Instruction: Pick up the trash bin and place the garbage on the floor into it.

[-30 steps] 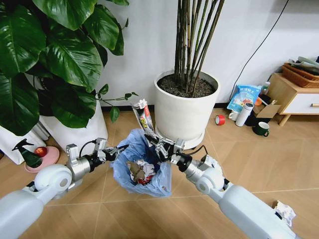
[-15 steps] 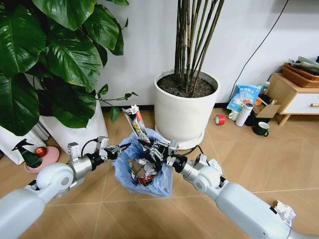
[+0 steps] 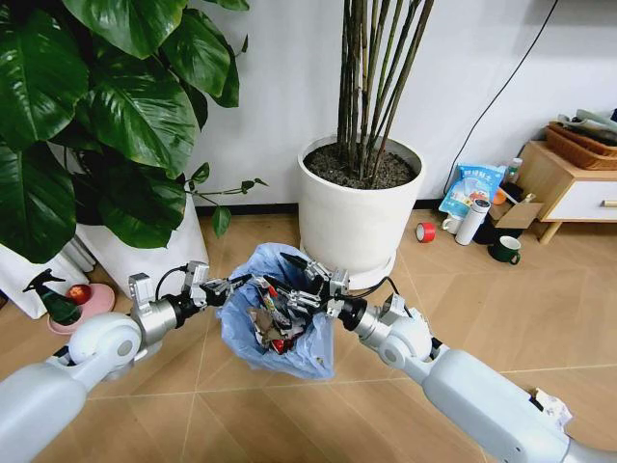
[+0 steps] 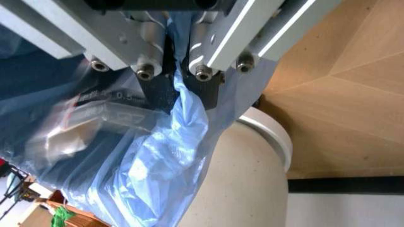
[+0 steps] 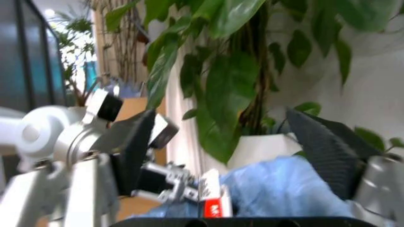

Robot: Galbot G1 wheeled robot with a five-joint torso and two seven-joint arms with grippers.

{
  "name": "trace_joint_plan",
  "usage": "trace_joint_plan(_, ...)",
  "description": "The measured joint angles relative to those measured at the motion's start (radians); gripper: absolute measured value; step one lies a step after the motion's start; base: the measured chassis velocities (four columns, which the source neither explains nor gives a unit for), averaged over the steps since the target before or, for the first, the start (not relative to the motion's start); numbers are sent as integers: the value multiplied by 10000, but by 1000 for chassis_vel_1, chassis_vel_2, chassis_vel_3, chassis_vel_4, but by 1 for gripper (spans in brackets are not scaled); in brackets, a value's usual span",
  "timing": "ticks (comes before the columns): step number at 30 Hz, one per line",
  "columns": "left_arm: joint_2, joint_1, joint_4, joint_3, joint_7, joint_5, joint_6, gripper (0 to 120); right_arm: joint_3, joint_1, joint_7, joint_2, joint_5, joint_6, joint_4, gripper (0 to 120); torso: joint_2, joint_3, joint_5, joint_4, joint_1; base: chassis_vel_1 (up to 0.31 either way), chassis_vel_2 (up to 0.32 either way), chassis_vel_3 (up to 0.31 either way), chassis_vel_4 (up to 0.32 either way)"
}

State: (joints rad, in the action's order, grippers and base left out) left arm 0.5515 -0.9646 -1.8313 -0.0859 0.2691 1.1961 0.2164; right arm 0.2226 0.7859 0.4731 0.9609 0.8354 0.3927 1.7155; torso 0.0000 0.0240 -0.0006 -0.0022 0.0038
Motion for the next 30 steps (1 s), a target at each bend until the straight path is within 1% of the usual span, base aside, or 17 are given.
trace_joint_plan(1,-4,-2,12,-15,-35,1,10,0,-142,77,-139,-45,1,-34,119,84,0,0,0,1,0,0,0,0,0)
trace_joint_plan(2,-4,-2,12,-15,-35,1,10,0,-142,77,-139,-45,1,-34,119,84,0,0,0,1,0,0,0,0,0)
trace_joint_plan(3,-20,-57,21,-88,-84,-17,17,0,-442,270,-521,-156,-32,-142,333,91,0,0,-1,0,0,0,0,0,0)
trace_joint_plan(5,-27,-103,21,-132,-102,-32,17,0,-588,365,-709,-213,-61,-188,418,93,0,0,0,0,0,0,0,0,0)
trace_joint_plan(6,-31,-272,4,-280,-156,-91,23,0,-1114,714,-1379,-384,-191,-318,659,98,0,-1,0,-1,0,0,0,0,0)
trace_joint_plan(7,-32,-370,-29,-359,-162,-136,22,0,-1474,994,-1785,-485,-267,-409,793,100,0,0,0,3,0,0,0,0,0)
trace_joint_plan(8,-43,-493,-61,-459,-170,-190,23,0,-1892,1305,-2212,-600,-396,-528,876,100,0,-1,0,1,0,0,0,0,0)
trace_joint_plan(9,-43,-493,-61,-459,-170,-190,23,0,-1892,1305,-2212,-600,-396,-528,876,100,0,-1,0,1,0,0,0,0,0)
trace_joint_plan(10,-64,-612,-114,-571,-174,-225,23,0,-2402,1684,-2694,-738,-606,-679,950,100,0,0,1,1,0,0,0,0,0)
trace_joint_plan(14,-160,-972,-285,-1010,-175,-294,25,0,-3773,2781,-4174,-1128,-1352,-1177,937,100,1,-2,1,-4,-1,0,0,0,0)
trace_joint_plan(16,-180,-1020,-307,-1071,-176,-301,24,0,-3908,2886,-4386,-1157,-1419,-1255,883,100,2,-1,2,-3,-1,0,0,0,0)
trace_joint_plan(18,-232,-1170,-424,-1277,-177,-316,26,0,-4324,3190,-5085,-1173,-1777,-1564,514,100,2,-1,1,-2,-1,0,0,0,0)
trace_joint_plan(19,-232,-1170,-424,-1277,-177,-316,26,0,-4324,3190,-5085,-1173,-1777,-1564,514,100,2,-1,1,-2,-1,0,0,0,0)
trace_joint_plan(23,-264,-1542,-647,-1712,-242,-337,37,0,-4385,3346,-6441,-827,-2743,-2216,-742,100,1,-1,2,-1,-1,0,0,0,0)
trace_joint_plan(25,-282,-1632,-672,-1814,-242,-346,39,0,-4351,3358,-6531,-773,-2807,-2311,-964,100,2,-1,1,0,-1,0,0,0,0)
trace_joint_plan(28,-338,-2056,-746,-2267,-232,-423,41,0,-4033,3335,-6643,-518,-3055,-2626,-2167,100,2,0,1,0,-1,0,0,0,0)
trace_joint_plan(30,-338,-2094,-758,-2304,-231,-426,41,0,-3983,3321,-6649,-495,-3055,-2650,-2279,100,1,0,1,1,-1,0,0,0,0)
